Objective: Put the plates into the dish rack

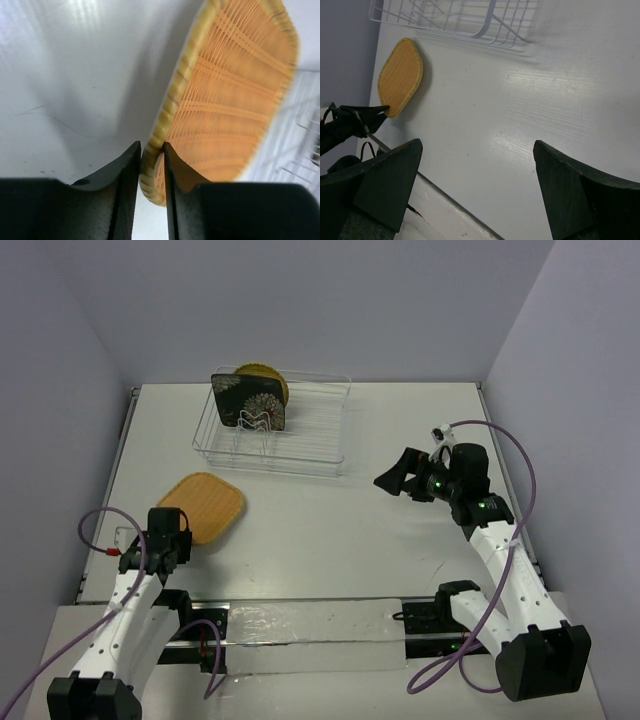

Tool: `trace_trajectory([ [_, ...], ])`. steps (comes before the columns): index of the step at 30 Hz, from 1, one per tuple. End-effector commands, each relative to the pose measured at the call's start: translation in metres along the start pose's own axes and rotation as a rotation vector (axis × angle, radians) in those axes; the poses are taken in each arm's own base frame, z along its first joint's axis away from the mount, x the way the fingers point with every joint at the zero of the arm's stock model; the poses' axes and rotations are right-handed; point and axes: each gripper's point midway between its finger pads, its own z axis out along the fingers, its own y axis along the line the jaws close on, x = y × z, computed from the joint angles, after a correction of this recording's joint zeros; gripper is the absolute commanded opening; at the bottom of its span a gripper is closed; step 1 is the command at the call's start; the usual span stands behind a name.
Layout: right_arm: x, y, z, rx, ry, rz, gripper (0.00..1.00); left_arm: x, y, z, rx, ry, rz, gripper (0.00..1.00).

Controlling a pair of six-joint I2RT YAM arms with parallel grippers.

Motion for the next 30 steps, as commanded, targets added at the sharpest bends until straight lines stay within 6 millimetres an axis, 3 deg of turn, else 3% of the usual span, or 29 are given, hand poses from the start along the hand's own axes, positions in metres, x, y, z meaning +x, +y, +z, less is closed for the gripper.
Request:
trace_trajectory([
  [1,-0.018,0.016,-0.007,-0.041,-0.063,-0.069,0.98,-0.014,-0.038,-0.028,0.166,-0.019,0.064,0.0],
  [6,-0.015,0.02,-0.007,-0.061,-0.051,-0.076,0.96,-0.019,-0.063,-0.049,0.259,-0.014,0.101,0.0],
  [13,0.01,0.062,-0.001,-0.178,0.028,-0.247,0.95,-0.024,-0.099,-0.076,0.407,-0.015,0.193,0.0],
  [17,0.016,0.067,0.003,-0.189,0.052,-0.261,0.95,-0.03,-0.109,-0.092,0.444,-0.033,0.245,0.0],
  [19,0.016,0.068,0.004,-0.192,0.055,-0.269,0.95,-0.037,-0.112,-0.105,0.472,-0.056,0.262,0.0],
  [23,0.029,0.09,0.005,-0.282,0.111,-0.327,0.94,-0.036,-0.13,-0.137,0.599,-0.032,0.342,0.0],
  [30,0.052,0.126,0.023,-0.38,0.203,-0.375,0.95,-0.017,-0.131,-0.138,0.634,0.055,0.402,0.0],
])
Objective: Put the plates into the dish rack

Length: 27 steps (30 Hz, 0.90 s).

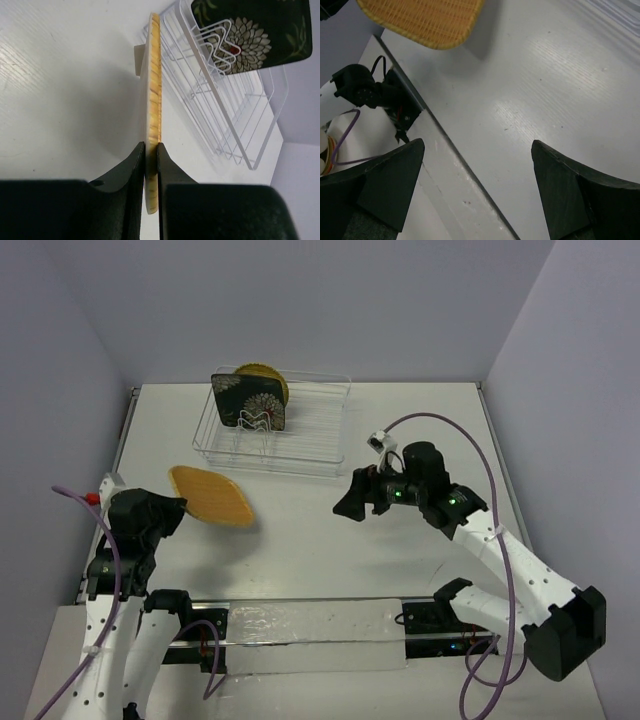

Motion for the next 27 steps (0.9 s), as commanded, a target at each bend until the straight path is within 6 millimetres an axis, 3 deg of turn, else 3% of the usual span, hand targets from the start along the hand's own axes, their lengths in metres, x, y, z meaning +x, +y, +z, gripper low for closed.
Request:
trace_trajectory([
  [1,-0.018,0.033,0.019,-0.104,-0.01,-0.098,0.95,0.001,-0.039,-0.008,0.18,0.045,0.028,0.0],
  [5,-0.001,0.053,0.042,-0.173,0.079,-0.093,0.94,0.017,-0.038,-0.003,0.185,0.122,0.04,0.0],
  [7,0.011,0.053,0.061,-0.153,0.125,-0.086,0.94,0.028,-0.032,0.001,0.168,0.168,0.05,0.0],
  [9,0.011,0.054,0.065,-0.149,0.127,-0.095,0.94,0.035,-0.026,0.005,0.155,0.19,0.05,0.0],
  [12,0.024,0.062,0.086,-0.156,0.169,-0.211,0.94,0.051,-0.017,0.011,0.15,0.243,0.036,0.0],
  [16,0.042,0.084,0.104,-0.135,0.164,-0.458,0.93,0.058,-0.01,0.014,0.131,0.263,0.027,0.0],
  [20,0.038,0.095,0.125,-0.083,0.071,-0.762,0.96,0.054,-0.014,0.01,0.143,0.255,0.026,0.0],
  [25,0.019,0.101,0.155,-0.048,-0.047,-0.915,0.98,0.055,-0.016,0.009,0.148,0.267,0.035,0.0],
  [27,0.02,0.108,0.164,-0.087,-0.068,-0.967,0.99,0.057,-0.017,0.009,0.154,0.277,0.033,0.0],
])
